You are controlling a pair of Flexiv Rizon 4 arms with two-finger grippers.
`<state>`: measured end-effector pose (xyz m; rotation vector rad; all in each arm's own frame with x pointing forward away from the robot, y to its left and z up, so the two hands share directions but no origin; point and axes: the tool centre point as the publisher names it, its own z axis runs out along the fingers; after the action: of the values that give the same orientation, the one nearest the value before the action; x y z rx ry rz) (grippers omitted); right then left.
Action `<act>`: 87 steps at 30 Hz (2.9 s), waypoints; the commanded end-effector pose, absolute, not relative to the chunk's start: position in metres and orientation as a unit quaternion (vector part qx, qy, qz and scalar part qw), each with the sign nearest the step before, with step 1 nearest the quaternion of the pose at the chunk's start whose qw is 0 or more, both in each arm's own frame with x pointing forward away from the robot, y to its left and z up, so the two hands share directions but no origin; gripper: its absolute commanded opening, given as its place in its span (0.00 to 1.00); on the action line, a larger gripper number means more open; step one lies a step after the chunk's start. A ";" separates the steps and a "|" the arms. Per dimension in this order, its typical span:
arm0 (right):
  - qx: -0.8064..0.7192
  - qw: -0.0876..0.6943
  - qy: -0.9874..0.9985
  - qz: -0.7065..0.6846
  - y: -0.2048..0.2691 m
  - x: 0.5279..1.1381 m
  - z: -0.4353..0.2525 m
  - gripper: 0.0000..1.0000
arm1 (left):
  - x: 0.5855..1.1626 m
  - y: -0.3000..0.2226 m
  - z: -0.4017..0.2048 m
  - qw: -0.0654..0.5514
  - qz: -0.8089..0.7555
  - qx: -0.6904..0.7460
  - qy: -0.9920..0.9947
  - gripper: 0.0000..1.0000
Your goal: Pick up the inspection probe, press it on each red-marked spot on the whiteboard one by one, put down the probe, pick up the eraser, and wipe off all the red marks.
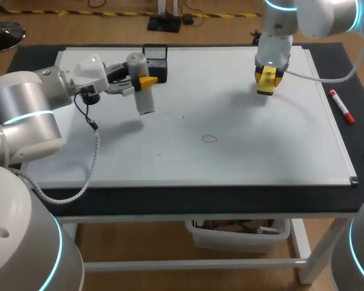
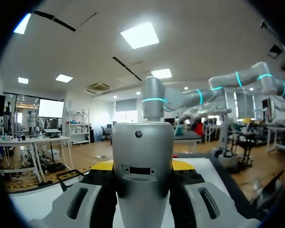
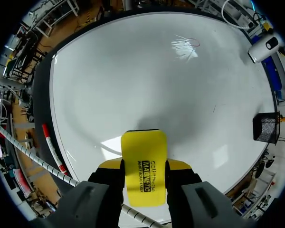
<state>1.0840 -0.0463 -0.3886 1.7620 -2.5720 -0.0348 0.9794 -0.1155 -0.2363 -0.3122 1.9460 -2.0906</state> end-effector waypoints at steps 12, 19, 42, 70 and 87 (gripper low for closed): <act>0.566 0.013 -0.824 -0.010 -0.047 1.085 -0.387 0.00 | 0.949 -0.204 -0.246 -0.030 -0.743 0.012 0.668 0.00; 0.566 0.013 -0.824 -0.010 -0.047 1.085 -0.387 0.00 | 0.934 -0.232 -0.256 -0.084 -0.747 0.038 0.658 0.00; 0.566 0.013 -0.824 -0.010 -0.047 1.085 -0.387 0.00 | 0.923 -0.281 -0.277 -0.193 -0.735 0.085 0.645 0.00; 0.566 0.013 -0.824 -0.010 -0.047 1.085 -0.387 0.00 | 0.920 -0.294 -0.289 -0.224 -0.723 0.102 0.645 0.00; 0.566 0.013 -0.824 -0.010 -0.047 1.085 -0.387 0.00 | 0.916 -0.292 -0.284 -0.213 -0.723 0.105 0.649 0.00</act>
<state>1.0838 -0.0463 -0.3884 1.7620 -2.5722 -0.0346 0.9142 -0.2928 -0.2836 0.3650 2.3697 -2.6383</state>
